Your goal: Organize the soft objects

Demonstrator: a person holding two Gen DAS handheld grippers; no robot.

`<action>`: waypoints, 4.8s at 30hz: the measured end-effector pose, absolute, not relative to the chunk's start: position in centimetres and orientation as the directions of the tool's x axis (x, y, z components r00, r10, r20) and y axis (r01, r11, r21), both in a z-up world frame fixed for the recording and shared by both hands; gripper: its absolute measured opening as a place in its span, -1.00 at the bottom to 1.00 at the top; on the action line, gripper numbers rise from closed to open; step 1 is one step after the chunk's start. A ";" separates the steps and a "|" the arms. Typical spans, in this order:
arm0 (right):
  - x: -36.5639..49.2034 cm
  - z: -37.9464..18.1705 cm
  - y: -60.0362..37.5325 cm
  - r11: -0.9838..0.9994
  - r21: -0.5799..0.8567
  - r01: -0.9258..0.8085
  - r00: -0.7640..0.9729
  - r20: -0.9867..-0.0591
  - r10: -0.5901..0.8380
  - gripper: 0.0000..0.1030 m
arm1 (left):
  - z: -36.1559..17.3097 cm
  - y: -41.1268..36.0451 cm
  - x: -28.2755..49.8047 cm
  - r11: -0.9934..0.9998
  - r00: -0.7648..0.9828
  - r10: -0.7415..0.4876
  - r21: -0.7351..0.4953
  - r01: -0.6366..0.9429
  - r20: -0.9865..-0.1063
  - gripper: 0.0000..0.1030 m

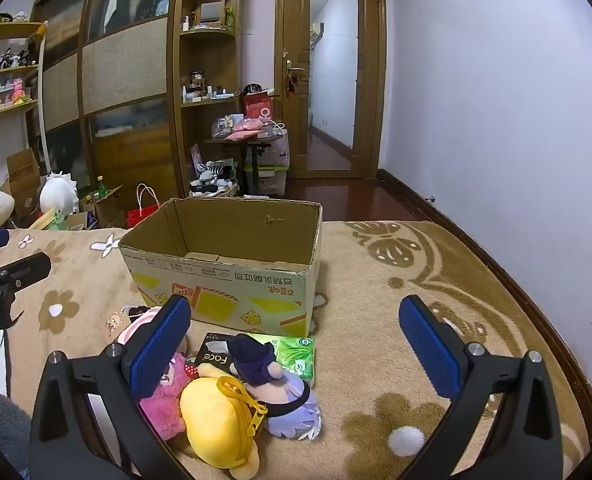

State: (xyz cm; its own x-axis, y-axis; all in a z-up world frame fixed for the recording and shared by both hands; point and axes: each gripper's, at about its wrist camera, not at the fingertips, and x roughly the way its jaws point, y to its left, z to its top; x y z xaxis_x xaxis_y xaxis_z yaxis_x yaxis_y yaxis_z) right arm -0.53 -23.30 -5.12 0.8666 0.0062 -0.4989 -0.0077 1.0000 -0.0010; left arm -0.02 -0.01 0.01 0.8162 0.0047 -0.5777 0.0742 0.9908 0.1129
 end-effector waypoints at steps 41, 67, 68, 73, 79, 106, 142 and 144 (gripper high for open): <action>-0.4 -5.0 -23.3 1.000 -0.009 -0.002 0.869 -0.496 -0.003 1.00 | 0.0 0.4 0.0 0.991 0.819 0.007 0.115 0.072 -0.574 0.96; -0.4 -5.0 -23.3 1.000 -0.009 -0.004 0.870 -0.494 0.000 1.00 | 0.3 0.5 0.0 0.991 0.821 0.010 0.118 0.070 -0.571 0.96; -0.5 -5.0 -23.3 1.000 -0.009 -0.004 0.870 -0.494 -0.001 1.00 | 0.3 0.5 0.0 0.991 0.821 0.009 0.117 0.070 -0.571 0.96; -0.5 -5.0 -23.3 1.000 -0.008 -0.004 0.870 -0.493 0.000 1.00 | 0.3 0.5 0.0 0.991 0.821 0.010 0.118 0.070 -0.571 0.96; -0.4 -5.0 -23.3 1.000 -0.008 -0.007 0.870 -0.494 0.002 1.00 | 0.3 0.5 0.0 0.991 0.821 0.009 0.118 0.071 -0.571 0.96; -0.6 -4.6 -22.7 1.000 -0.005 -0.011 0.873 -0.487 0.007 1.00 | 0.3 0.5 -0.1 0.990 0.821 0.010 0.119 0.071 -0.570 0.96; 1.6 -6.4 -23.2 0.996 0.083 -0.029 0.829 -0.554 0.070 1.00 | -4.1 -6.0 1.5 0.944 0.657 -0.099 0.137 0.299 -0.748 0.96; 2.0 -6.9 -23.0 0.996 0.078 -0.034 0.818 -0.571 0.072 1.00 | -4.8 -6.4 1.7 0.941 0.639 -0.092 0.143 0.306 -0.764 0.96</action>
